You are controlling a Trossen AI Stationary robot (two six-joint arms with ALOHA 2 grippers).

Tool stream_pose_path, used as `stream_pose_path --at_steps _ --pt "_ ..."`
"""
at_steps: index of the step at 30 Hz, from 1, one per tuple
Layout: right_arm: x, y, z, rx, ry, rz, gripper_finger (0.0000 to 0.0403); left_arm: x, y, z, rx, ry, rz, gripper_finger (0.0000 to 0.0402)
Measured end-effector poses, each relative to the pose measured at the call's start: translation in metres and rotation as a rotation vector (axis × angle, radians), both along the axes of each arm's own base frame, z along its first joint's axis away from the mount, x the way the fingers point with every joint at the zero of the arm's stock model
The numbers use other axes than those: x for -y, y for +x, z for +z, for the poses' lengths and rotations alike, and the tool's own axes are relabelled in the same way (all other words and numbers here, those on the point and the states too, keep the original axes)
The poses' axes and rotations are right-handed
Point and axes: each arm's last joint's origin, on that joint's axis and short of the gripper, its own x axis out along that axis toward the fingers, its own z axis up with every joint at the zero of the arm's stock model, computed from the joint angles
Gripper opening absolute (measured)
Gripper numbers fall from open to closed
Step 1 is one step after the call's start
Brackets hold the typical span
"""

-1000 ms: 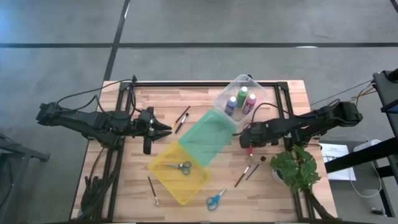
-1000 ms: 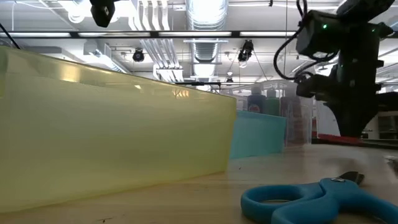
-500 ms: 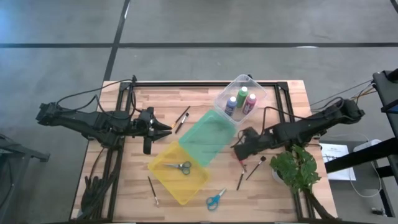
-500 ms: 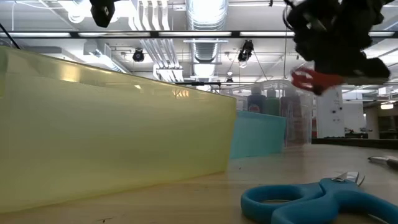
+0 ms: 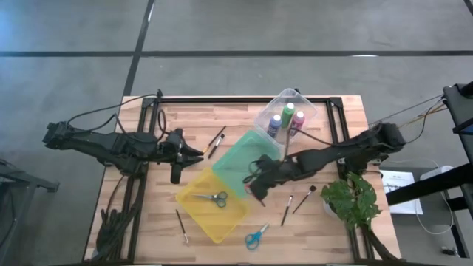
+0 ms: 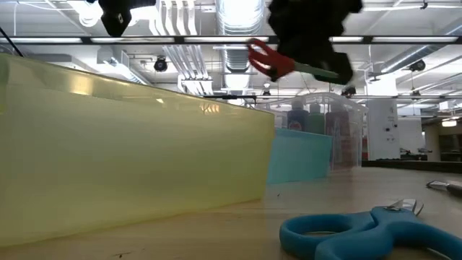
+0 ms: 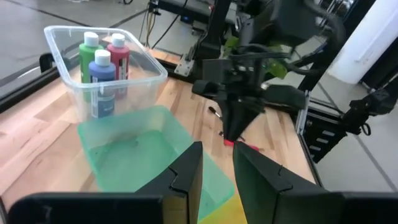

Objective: Pick & Place Paint Supplies
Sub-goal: Put the orange scissors into the yellow bin, then put the blue scissors into the yellow bin

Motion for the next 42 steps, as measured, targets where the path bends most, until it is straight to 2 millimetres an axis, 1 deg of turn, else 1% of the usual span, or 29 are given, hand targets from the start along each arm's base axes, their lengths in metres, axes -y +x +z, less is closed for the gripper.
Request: stream_pose_path --at_steps 5,9,12,14,17,18,21,25,28,31,37,39,42 --pt "-0.006 0.043 0.011 0.054 -0.037 0.053 0.0008 0.0 0.0 -0.002 -0.016 -0.018 0.006 0.0098" --pt "-0.009 0.075 0.011 0.093 -0.049 0.091 0.0008 0.0 -0.001 -0.002 -0.018 -0.027 0.008 0.0098" --pt "-0.015 0.095 0.002 0.093 -0.045 0.13 0.0008 0.0 -0.001 -0.002 -0.017 -0.04 0.012 0.0098" --pt "-0.019 0.106 -0.008 0.081 -0.036 0.158 0.0008 0.0 -0.001 -0.002 -0.018 -0.042 0.005 0.0098" --pt "-0.022 0.121 -0.02 0.083 -0.015 0.174 0.0008 0.001 -0.001 -0.002 -0.019 -0.048 -0.005 0.0098" --pt "-0.021 0.124 -0.021 0.082 -0.009 0.171 0.0008 0.001 -0.001 -0.002 -0.018 -0.052 -0.004 0.0098" --pt "-0.02 0.127 -0.017 0.1 -0.02 0.181 0.0008 0.001 -0.001 -0.002 -0.018 -0.075 -0.004 0.0098" --pt "-0.02 0.126 -0.009 0.131 -0.066 0.22 0.0008 0.002 -0.001 -0.002 -0.02 -0.085 -0.027 0.0098" --pt "-0.017 0.126 -0.008 0.134 -0.067 0.217 0.0013 0.003 -0.001 -0.002 -0.02 -0.085 -0.03 0.0098" --pt "-0.015 0.127 -0.007 0.133 -0.059 0.208 0.004 0.003 -0.001 -0.002 -0.021 -0.085 -0.032 0.0098" --pt "-0.014 0.125 -0.008 0.117 -0.049 0.212 0.0117 0.003 -0.001 -0.002 -0.024 -0.084 -0.032 0.0098" --pt "-0.013 0.122 -0.006 0.094 -0.063 0.203 0.0133 0.003 -0.002 -0.002 -0.029 -0.082 -0.032 0.0098" --pt "-0.017 0.114 -0.002 0.052 -0.081 0.225 0.0142 0.003 -0.002 -0.002 -0.031 -0.082 -0.038 0.0098"
